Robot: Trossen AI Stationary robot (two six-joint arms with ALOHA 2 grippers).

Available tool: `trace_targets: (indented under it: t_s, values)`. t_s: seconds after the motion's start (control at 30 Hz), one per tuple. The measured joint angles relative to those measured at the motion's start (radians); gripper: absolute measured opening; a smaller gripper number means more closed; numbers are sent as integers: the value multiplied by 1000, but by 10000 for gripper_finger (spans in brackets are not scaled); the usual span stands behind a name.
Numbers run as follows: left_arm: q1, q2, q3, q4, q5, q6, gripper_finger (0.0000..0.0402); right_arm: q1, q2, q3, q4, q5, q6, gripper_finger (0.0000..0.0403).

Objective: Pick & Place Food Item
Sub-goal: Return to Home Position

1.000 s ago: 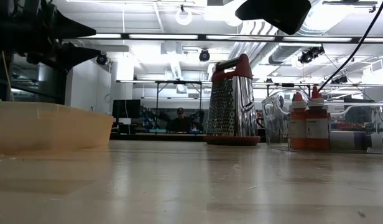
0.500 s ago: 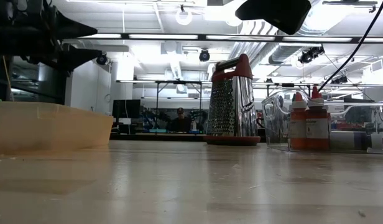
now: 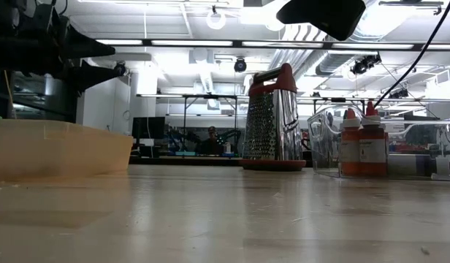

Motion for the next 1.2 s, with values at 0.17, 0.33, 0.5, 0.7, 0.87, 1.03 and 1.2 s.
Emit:
trace_targets:
  t_s: [0.17,0.33,0.5,0.7,0.87,1.03,1.2]
  values:
    - [0,0,0,-22,76,4,310,0,0,0,0,0,0,348]
    - [0,0,0,-55,129,3,310,0,0,0,0,0,0,348]
    - [0,0,0,-68,185,-4,310,0,0,0,0,0,0,348]
    - [7,0,-1,-73,202,-5,310,0,0,0,0,0,0,348]
    - [39,0,-1,-77,225,-4,310,0,0,0,0,0,0,348]
    - [60,0,-1,-78,228,-4,310,0,0,0,0,0,0,348]
    - [62,0,-1,-77,228,-4,310,0,0,0,0,0,0,348]
